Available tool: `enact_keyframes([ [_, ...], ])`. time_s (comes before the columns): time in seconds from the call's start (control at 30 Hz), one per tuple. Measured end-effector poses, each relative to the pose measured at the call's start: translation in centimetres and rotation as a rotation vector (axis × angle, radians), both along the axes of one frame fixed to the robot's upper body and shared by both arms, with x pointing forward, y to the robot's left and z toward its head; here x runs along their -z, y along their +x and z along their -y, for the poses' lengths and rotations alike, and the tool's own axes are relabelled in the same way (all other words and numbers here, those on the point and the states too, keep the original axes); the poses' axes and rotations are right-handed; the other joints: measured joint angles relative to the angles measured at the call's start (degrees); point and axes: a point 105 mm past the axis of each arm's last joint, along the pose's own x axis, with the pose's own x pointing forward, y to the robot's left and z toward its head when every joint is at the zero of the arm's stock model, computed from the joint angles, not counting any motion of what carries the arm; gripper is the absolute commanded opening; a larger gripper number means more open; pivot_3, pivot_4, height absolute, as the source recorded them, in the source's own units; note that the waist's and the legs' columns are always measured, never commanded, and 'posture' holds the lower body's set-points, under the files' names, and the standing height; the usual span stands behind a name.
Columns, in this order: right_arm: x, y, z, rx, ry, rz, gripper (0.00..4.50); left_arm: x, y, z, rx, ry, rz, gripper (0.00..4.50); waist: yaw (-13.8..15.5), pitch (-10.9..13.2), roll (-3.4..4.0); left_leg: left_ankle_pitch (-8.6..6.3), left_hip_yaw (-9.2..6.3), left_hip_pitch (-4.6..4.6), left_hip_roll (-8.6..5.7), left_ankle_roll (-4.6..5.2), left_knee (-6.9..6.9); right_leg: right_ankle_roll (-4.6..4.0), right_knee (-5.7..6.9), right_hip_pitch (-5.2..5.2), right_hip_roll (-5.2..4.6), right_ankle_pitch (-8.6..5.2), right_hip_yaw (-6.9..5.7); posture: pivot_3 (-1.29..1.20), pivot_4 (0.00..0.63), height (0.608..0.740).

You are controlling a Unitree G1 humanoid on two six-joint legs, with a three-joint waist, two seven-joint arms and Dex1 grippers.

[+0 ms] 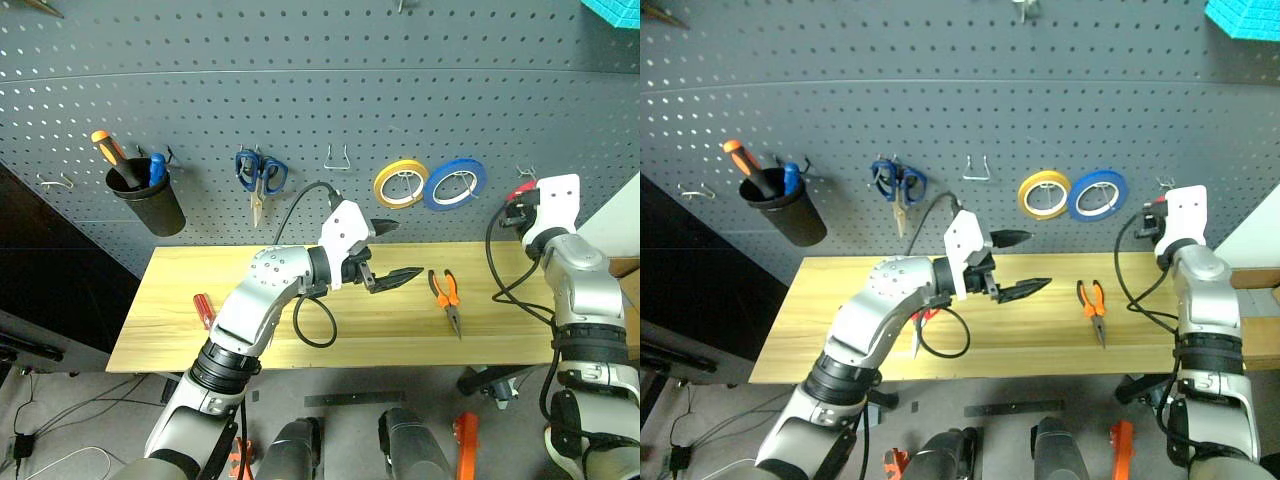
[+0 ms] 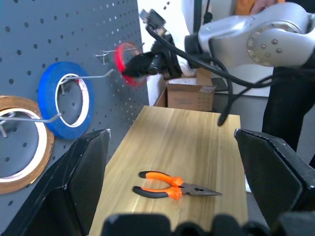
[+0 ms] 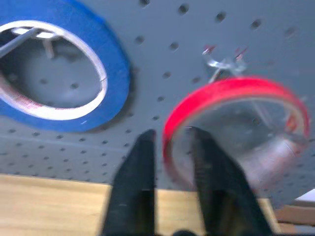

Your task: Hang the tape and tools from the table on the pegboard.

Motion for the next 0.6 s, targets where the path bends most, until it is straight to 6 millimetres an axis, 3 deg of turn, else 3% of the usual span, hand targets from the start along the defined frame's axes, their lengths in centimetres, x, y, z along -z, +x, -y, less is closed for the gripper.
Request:
enact_keyframes([
  [0.23,3.9,-4.3,-4.3,-0.099,-0.017,-0.131,4.48,3.0,1.1,-4.2,-0.096,0.168,-0.008,4.37,-0.54,0.01,0.06,0.0,0.0,0.03,0.08,-0.01,0.0,0.0,0.05,-0.07,0.04,-0.01,0.05,-0.21,0.202,0.74],
  [0.33,5.7,-5.1,-5.7,-0.093,0.026,-0.227,4.48,4.1,1.4,-6.0,-0.124,0.238,-0.02,4.37,-0.53,0.01,0.06,0.03,0.0,0.04,0.08,0.01,0.08,0.06,0.04,-0.05,0.04,0.01,0.04,-0.21,0.203,0.74],
  [0.47,9.5,-5.6,-7.8,-0.061,0.108,-0.427,4.48,4.9,2.6,-9.7,-0.2,0.328,-0.032,4.37,-0.54,0.02,0.07,0.11,-0.04,0.07,0.13,0.02,0.07,0.12,0.06,-0.06,0.05,0.04,-0.01,-0.2,0.201,0.74],
  [0.6,11.7,-3.8,-8.8,-0.02,0.144,-0.55,4.48,4.7,3.0,-10.4,-0.211,0.334,-0.033,4.37,-0.56,0.03,0.08,0.15,-0.01,0.05,0.06,0.06,0.07,0.01,-0.02,-0.06,0.03,0.21,0.0,-0.19,0.199,0.74],
])
